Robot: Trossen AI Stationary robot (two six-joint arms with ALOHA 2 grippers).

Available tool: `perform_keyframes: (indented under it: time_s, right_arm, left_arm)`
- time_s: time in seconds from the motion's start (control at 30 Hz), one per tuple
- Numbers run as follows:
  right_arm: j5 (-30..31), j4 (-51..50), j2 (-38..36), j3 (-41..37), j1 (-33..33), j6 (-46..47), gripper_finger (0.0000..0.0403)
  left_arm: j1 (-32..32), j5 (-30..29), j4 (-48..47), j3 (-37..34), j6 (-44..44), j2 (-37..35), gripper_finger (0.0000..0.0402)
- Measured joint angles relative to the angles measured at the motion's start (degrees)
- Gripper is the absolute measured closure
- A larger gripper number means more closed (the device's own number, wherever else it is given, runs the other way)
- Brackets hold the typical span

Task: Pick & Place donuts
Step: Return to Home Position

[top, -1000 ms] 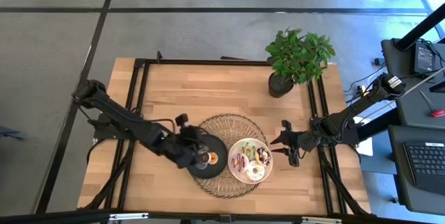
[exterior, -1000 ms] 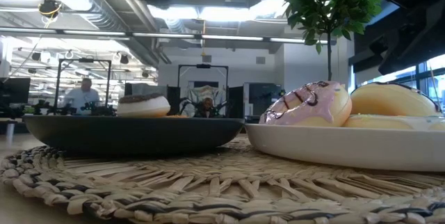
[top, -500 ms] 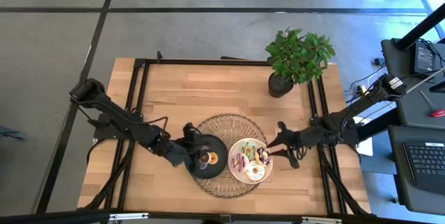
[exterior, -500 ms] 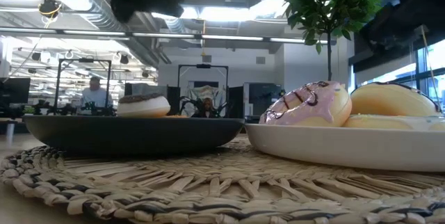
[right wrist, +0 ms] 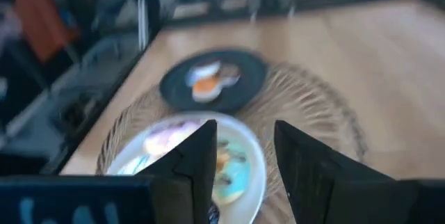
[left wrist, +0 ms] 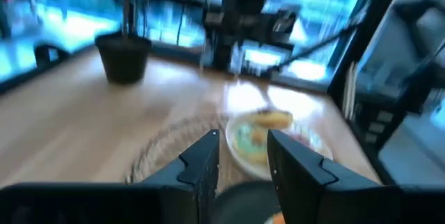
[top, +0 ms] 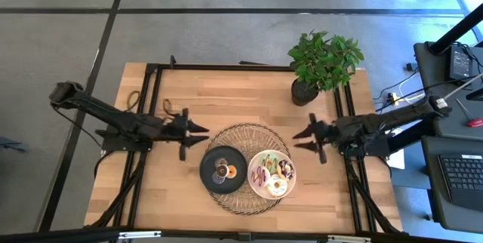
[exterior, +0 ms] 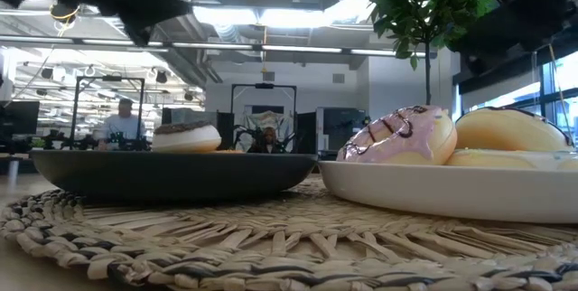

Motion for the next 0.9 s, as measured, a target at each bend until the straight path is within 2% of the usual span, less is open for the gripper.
perform_keyframes:
  time_s: [0.13, 0.33, 0.67, 0.9]
  right_arm:
    - [-0.02, 1.71, -10.82, -5.88, -2.86, 1.36, 0.0257]
    - [-0.02, 1.36, -21.57, -10.83, -5.45, 0.05, 0.0257]
    - [-0.92, -6.72, -33.01, -12.98, -9.29, -0.15, 0.0257]
    - [-3.95, -6.92, -35.77, -12.99, -11.01, -1.6, 0.0257]
  left_arm:
    - [0.22, 0.46, 7.16, -8.55, 2.76, -9.38, 0.0281]
    - [1.08, 0.94, 7.5, -15.53, 1.44, -19.15, 0.0285]
    - [3.04, 4.14, 6.87, -20.3, 2.49, -28.96, 0.0288]
    - [3.04, 3.94, 1.5, -20.32, 3.13, -33.77, 0.0288]
